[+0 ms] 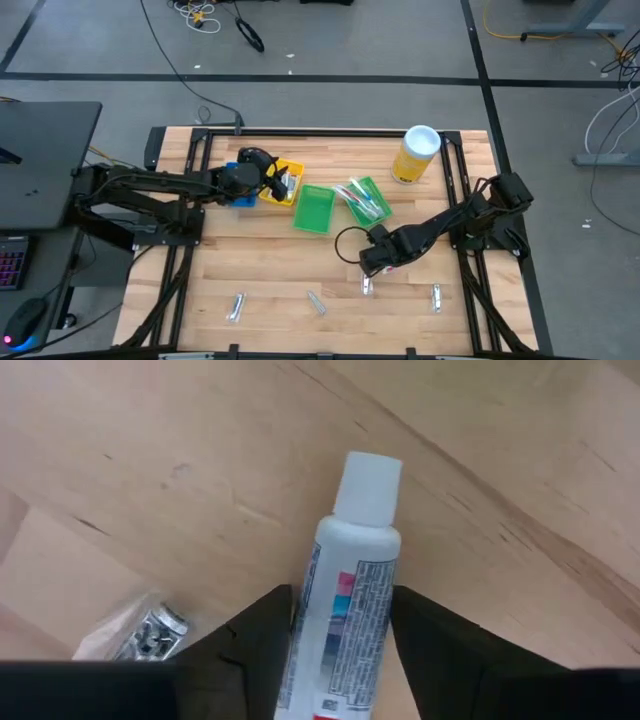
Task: Pick & Place Travel size toiletries
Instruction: Put the white toothpaste into the yellow bin
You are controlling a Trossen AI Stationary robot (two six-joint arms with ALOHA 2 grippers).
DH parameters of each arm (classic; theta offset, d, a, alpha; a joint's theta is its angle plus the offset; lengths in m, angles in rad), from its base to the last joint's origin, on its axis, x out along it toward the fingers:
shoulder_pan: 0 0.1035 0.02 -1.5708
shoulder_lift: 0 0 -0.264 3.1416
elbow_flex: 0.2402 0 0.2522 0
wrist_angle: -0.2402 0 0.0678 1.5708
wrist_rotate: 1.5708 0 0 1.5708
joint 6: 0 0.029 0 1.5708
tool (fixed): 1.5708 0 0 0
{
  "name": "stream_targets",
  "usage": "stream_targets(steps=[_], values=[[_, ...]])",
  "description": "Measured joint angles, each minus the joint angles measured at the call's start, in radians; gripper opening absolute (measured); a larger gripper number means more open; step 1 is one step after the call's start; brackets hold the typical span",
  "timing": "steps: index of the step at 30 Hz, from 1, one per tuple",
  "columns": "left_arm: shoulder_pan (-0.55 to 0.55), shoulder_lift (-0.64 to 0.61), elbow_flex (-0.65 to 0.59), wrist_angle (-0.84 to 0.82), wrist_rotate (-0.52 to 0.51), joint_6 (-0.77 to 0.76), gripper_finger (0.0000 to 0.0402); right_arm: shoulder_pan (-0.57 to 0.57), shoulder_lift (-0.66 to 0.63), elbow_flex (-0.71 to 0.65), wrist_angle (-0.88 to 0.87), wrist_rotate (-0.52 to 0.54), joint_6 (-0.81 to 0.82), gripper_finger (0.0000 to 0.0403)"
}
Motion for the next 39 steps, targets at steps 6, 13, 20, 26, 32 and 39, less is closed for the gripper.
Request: stream_targets(steps=[6,13,20,26,32,39], values=[[0.000,0.000,0.000,0.000,0.000,0.000,0.0199,0.002,0.003,-0.005,-0.007,0.045,-0.019,0.0157],[0.000,0.000,0.000,0.000,0.000,0.000,0.0195,0.003,0.005,-0.006,-0.011,0.061,-0.065,0.0133],[0.000,0.000,0.000,0.000,0.011,-0.013,0.0195,0.002,0.007,0.001,-0.014,0.071,-0.117,0.0132],[-0.002,0.000,0.000,0.000,0.119,0.004,0.0195,0.001,-0.004,0.019,-0.030,0.085,-0.166,0.0130],[-0.003,0.001,0.000,0.000,0.151,0.000,0.0195,-0.006,-0.007,0.019,-0.022,0.116,-0.177,0.0119],[-0.003,0.001,0.000,0.000,0.152,0.000,0.0194,-0.006,-0.008,0.019,0.016,0.118,-0.206,0.0117]])
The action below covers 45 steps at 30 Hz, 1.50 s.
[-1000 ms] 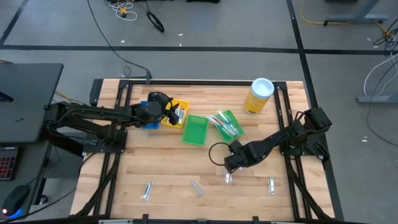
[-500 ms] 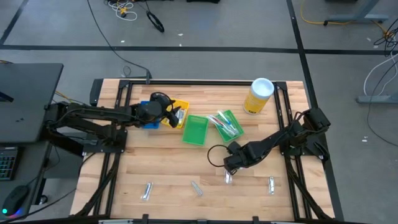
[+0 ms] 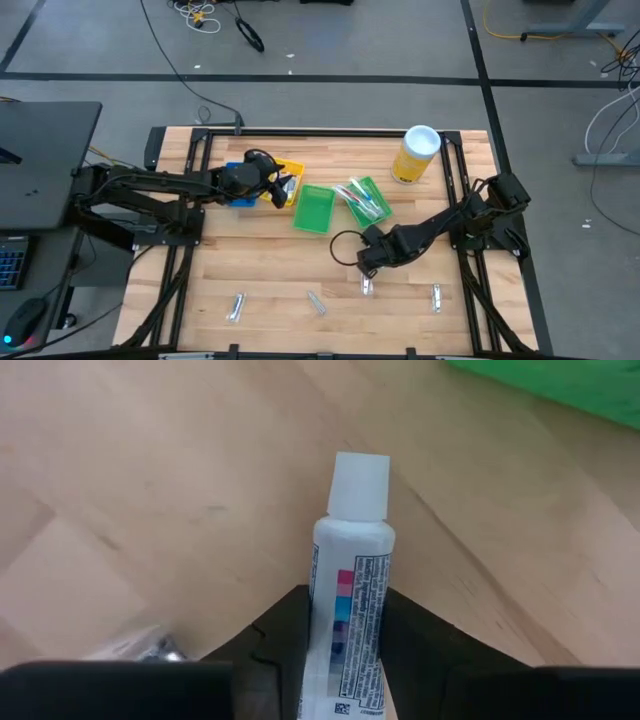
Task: Pick & Place Travel size toiletries
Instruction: Put the white toothpaste into the yellow bin
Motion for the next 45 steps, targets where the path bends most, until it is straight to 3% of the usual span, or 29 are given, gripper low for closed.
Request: stream_targets(steps=[5,14,17,23,30,39,45], values=[[0.000,0.000,0.000,0.000,0.068,0.000,0.0194,0.000,-0.001,0.000,0.035,-0.011,-0.033,0.0117],[0.000,0.000,0.000,0.000,0.402,-0.006,0.0194,-0.008,-0.003,0.002,0.215,0.091,-0.150,0.0117],[0.000,0.000,0.000,0.020,0.462,-0.054,0.0194,-0.015,-0.004,0.002,0.304,0.144,-0.246,0.0117],[-0.005,0.000,0.000,0.105,0.484,-0.183,0.0194,-0.028,-0.004,0.002,0.512,0.245,-0.461,0.0117],[-0.013,0.011,0.000,0.108,0.472,-0.248,0.0194,-0.031,-0.004,0.014,0.733,0.367,-0.881,0.0117],[-0.016,0.061,0.001,0.109,0.467,-0.301,0.0194,-0.131,-0.005,0.188,0.575,0.403,-1.150,0.0117],[-0.015,0.120,-0.001,0.217,0.447,-0.290,0.0194,-0.212,-0.006,0.264,0.436,0.295,-1.190,0.0117]])
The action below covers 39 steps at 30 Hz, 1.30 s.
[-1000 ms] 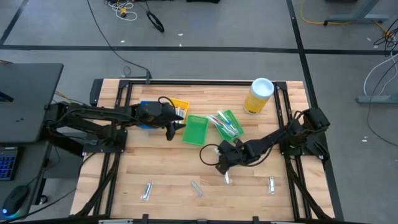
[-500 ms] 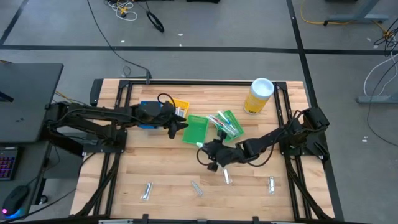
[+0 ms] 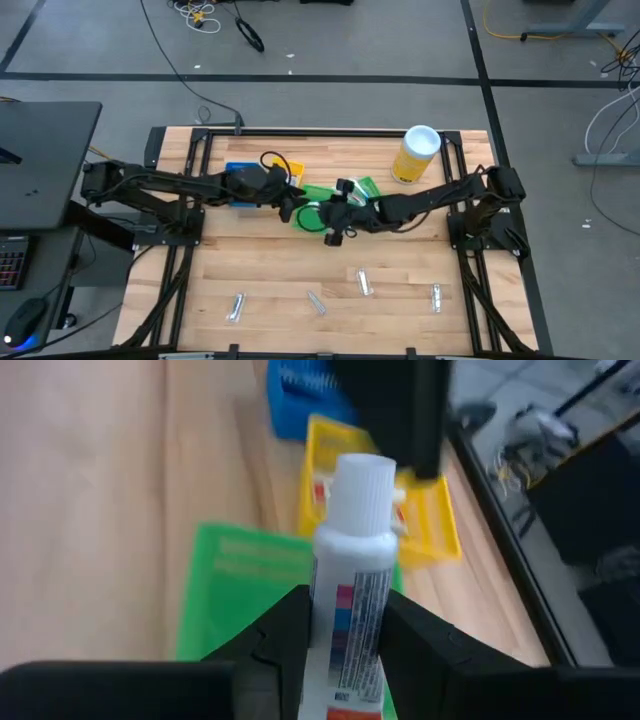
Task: Pick & Place Travel size toiletries
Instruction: Put the white toothpaste into the yellow bin
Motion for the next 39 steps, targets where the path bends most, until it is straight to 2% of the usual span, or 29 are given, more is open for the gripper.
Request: stream_targets(steps=[4,8,12,16,19,25,35,39], values=[[0.011,0.004,0.000,0.065,-0.067,0.001,0.0194,-0.019,0.000,0.002,-0.079,-0.005,-0.011,0.0117],[0.029,0.003,0.001,0.067,-0.069,-0.006,0.0194,-0.028,0.000,0.002,-0.118,0.000,-0.019,0.0117],[0.032,0.004,0.001,0.069,-0.070,-0.009,0.0194,-0.044,0.000,0.002,-0.082,0.015,-0.065,0.0117],[0.032,0.005,0.001,0.073,-0.069,-0.029,0.0194,-0.075,0.000,0.002,-0.003,-0.045,-0.127,0.0117],[0.032,0.005,0.001,0.072,-0.069,-0.035,0.0194,-0.091,0.000,0.002,0.043,-0.053,-0.167,0.0117],[0.031,0.005,0.001,0.077,-0.088,-0.036,0.0194,-0.109,0.003,0.002,0.035,-0.084,-0.183,0.0117],[0.031,0.008,0.001,0.076,-0.122,-0.054,0.0194,-0.138,0.006,0.002,0.038,-0.078,-0.195,0.0117],[0.022,0.076,0.001,0.128,-0.136,-0.067,0.0194,-0.150,0.006,0.002,0.042,-0.076,-0.194,0.0117]])
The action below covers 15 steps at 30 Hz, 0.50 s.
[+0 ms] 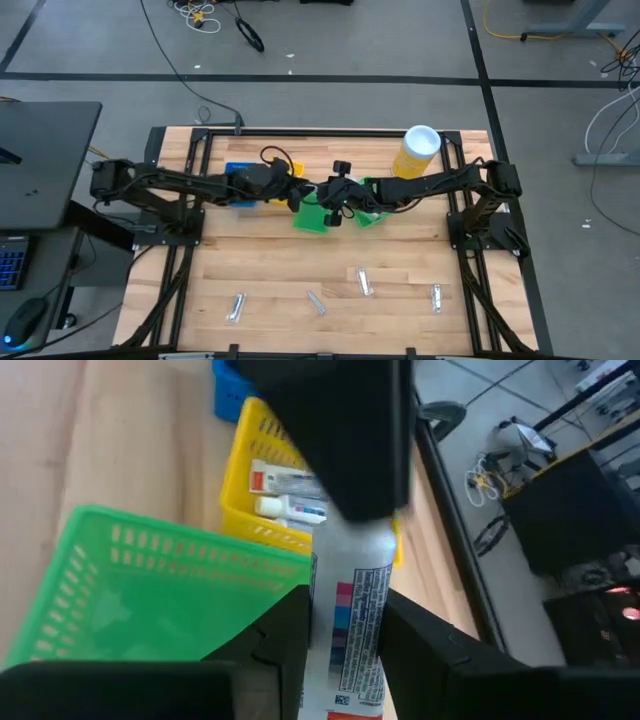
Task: Pick & Place Travel size toiletries
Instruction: Put the white toothpaste into the yellow bin
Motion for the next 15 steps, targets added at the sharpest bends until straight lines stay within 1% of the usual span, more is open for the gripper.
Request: stream_targets(steps=[3,5,11,15], values=[[-0.005,0.059,0.000,0.102,0.024,0.010,0.0194,0.000,0.000,0.000,-0.018,-0.010,0.017,0.0117],[-0.004,0.085,0.010,0.131,0.027,0.011,0.0194,0.000,0.000,0.000,-0.039,-0.009,0.018,0.0117],[0.010,0.118,0.038,0.048,0.049,-0.018,0.0194,0.005,0.000,0.000,-0.058,0.006,0.019,0.0117],[0.009,0.131,0.039,0.038,0.056,-0.027,0.0194,0.005,0.000,0.000,-0.053,0.011,0.019,0.0117]])
